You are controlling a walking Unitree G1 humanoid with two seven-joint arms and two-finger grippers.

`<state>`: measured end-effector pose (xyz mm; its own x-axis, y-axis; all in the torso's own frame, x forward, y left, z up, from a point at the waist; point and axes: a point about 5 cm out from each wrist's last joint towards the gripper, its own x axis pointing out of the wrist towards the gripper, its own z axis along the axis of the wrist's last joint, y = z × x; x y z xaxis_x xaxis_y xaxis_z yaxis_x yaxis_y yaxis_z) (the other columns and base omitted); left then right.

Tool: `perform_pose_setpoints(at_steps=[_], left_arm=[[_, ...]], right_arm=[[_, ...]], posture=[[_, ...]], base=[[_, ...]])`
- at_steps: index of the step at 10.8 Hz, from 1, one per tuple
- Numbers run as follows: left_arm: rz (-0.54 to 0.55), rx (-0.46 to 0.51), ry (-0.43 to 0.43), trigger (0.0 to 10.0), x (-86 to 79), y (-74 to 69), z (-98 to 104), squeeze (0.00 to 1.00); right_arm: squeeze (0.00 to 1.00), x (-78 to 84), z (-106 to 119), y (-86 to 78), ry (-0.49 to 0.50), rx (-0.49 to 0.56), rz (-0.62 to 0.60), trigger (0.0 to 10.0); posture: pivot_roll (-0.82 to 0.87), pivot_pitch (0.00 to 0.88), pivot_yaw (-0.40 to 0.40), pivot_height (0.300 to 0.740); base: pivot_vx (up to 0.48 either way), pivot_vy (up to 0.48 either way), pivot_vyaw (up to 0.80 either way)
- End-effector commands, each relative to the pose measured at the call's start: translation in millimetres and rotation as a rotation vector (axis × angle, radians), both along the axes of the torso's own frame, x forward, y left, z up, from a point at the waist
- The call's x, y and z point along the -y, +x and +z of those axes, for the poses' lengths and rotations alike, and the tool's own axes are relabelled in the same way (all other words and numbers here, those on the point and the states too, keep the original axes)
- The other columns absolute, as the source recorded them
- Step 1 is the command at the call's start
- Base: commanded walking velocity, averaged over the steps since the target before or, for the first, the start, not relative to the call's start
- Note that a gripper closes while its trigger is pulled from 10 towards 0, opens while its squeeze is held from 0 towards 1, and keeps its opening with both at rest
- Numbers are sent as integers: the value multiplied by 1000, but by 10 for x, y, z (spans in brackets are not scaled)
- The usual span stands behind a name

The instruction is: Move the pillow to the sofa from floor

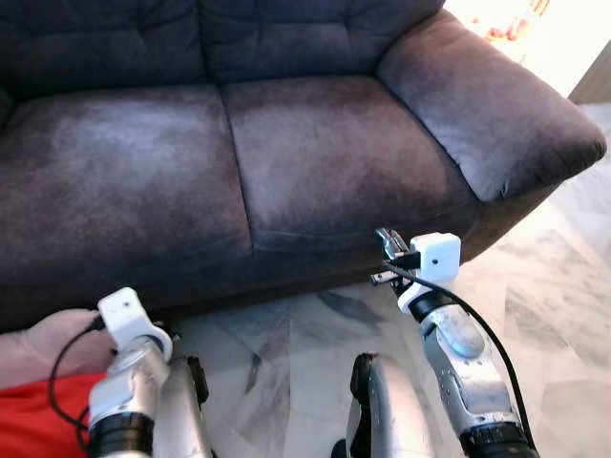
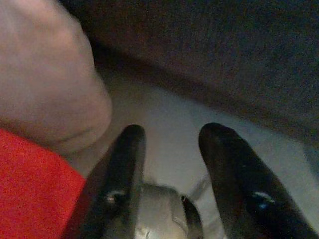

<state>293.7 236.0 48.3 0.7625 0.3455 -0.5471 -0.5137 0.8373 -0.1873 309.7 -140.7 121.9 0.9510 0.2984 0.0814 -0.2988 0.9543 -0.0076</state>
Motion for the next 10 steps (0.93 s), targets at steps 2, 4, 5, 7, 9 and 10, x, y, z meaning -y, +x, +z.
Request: perform_pose_setpoints(at_steps=[2,4,5,7,9,10], left_arm=[[50,-87,12,10000,-56,-48,-143,1000],[123,-126,37,10000,-155,-70,-183,75],[171,-135,44,10000,-211,-103,-214,0],[218,-135,31,10000,-229,-134,-259,0],[256,-143,-12,10000,-173,-142,-334,0],[279,-134,-30,10000,-145,-137,-350,0]], right_arm=[[0,26,16,-22,-5,-1,3,10000],[0,26,18,-27,-4,-4,6,10000],[0,23,19,-31,-4,-5,8,10000],[0,14,24,-34,-4,-7,13,10000],[0,12,45,-40,-4,-3,18,10000],[0,19,54,-56,-4,-1,19,10000]], posture=[[118,197,-114,483],[117,206,-115,483],[118,210,-116,483],[114,218,-119,483],[104,232,-122,483],[97,244,-125,483]], base=[[0,0,0],[0,0,0],[0,0,0],[0,0,0],[0,0,0],[0,0,0]])
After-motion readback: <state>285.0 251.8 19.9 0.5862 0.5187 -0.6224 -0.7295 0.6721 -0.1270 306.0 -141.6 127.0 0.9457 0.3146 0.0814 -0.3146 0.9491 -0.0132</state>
